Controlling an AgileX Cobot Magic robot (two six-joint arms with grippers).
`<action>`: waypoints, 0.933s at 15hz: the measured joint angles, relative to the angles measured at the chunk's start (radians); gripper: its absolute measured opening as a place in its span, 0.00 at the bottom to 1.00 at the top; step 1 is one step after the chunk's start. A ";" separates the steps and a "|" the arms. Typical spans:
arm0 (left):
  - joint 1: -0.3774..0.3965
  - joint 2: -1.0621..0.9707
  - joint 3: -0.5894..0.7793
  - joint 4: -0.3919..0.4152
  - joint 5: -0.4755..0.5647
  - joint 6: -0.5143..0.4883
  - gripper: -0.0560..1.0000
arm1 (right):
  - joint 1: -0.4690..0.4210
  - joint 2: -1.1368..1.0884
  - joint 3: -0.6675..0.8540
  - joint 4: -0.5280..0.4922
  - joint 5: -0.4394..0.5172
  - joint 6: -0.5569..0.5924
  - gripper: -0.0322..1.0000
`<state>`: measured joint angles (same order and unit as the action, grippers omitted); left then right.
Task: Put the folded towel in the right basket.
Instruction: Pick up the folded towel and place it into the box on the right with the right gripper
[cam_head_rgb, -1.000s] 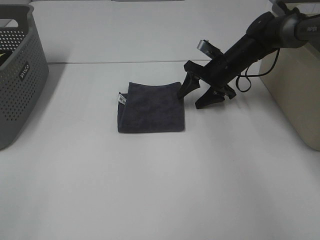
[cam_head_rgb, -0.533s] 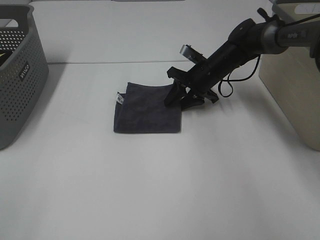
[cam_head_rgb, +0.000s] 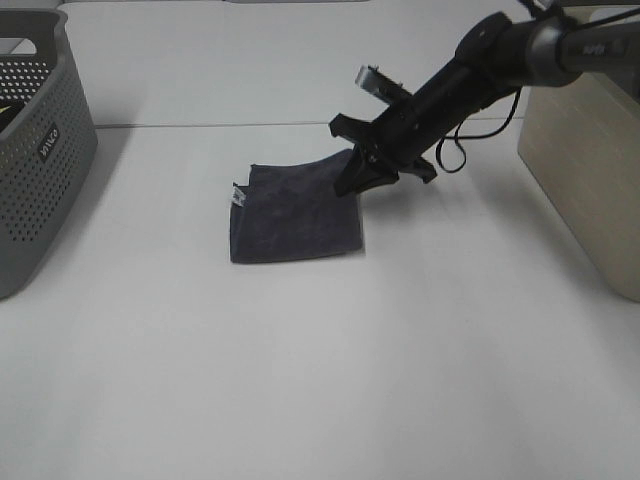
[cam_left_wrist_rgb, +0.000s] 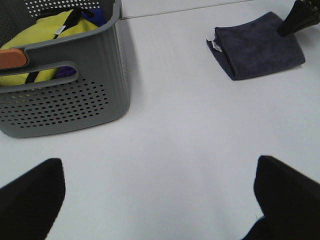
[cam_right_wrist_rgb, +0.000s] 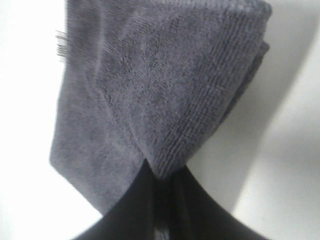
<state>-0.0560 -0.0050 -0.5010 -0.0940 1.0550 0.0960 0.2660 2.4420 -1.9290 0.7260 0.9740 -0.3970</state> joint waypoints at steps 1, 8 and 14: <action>0.000 0.000 0.000 0.000 0.000 0.000 0.98 | 0.000 -0.051 0.000 -0.024 0.000 0.001 0.06; 0.000 0.000 0.000 0.000 0.000 0.000 0.98 | -0.007 -0.454 0.000 -0.342 0.007 0.102 0.06; 0.000 0.000 0.000 0.000 0.000 0.000 0.98 | -0.243 -0.655 0.000 -0.398 0.028 0.151 0.06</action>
<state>-0.0560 -0.0050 -0.5010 -0.0940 1.0550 0.0960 0.0230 1.7870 -1.9290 0.3280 1.0020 -0.2460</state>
